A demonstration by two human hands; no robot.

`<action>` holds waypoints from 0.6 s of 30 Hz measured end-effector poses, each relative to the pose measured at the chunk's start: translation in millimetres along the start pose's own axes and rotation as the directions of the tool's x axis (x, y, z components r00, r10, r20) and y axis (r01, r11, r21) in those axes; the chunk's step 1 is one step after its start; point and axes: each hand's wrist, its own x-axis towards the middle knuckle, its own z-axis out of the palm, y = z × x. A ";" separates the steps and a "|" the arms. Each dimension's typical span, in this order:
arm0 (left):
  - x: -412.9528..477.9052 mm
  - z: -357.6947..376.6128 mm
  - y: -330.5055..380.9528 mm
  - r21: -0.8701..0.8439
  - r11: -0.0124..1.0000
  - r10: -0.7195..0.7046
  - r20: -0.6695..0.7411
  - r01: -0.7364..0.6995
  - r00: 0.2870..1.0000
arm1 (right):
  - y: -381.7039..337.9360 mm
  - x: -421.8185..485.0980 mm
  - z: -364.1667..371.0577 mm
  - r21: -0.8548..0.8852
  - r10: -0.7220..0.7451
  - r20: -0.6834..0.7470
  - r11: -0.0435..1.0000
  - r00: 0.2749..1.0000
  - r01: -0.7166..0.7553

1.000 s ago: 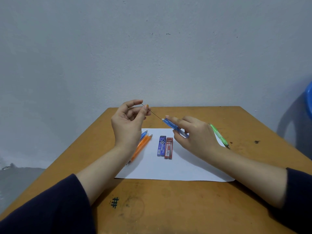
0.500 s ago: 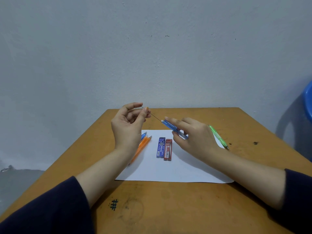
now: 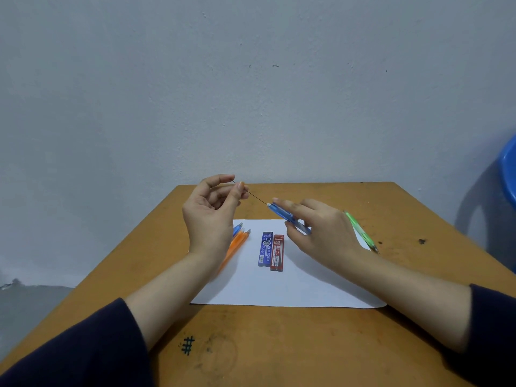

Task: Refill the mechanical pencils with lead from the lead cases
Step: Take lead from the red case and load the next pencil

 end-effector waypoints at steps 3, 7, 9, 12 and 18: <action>0.1 0.4 0.1 -0.002 1.000 0.002 -0.002 -0.002 1.000 | -0.5 0.8 -1.3 -0.005 -0.012 -0.005 1.000 1.000 0.012; -0.6 1.0 -1.2 -0.005 1.000 -0.009 0.014 0.009 1.000 | -1.2 0.1 0.0 0.001 -0.015 0.005 1.000 1.000 0.015; -0.9 1.0 -1.8 -0.008 1.000 -0.016 0.024 0.016 1.000 | -1.1 -0.1 0.5 0.003 -0.009 0.011 1.000 1.000 0.009; -2.1 1.8 -2.0 -0.003 1.000 -0.018 0.036 0.019 0.999 | -1.1 -0.2 0.7 0.001 -0.012 0.010 1.000 1.000 0.012; -3.7 2.2 -0.5 -0.007 1.000 -0.014 0.038 0.015 0.999 | -1.9 0.0 0.0 -0.001 -0.019 0.002 1.000 1.000 0.019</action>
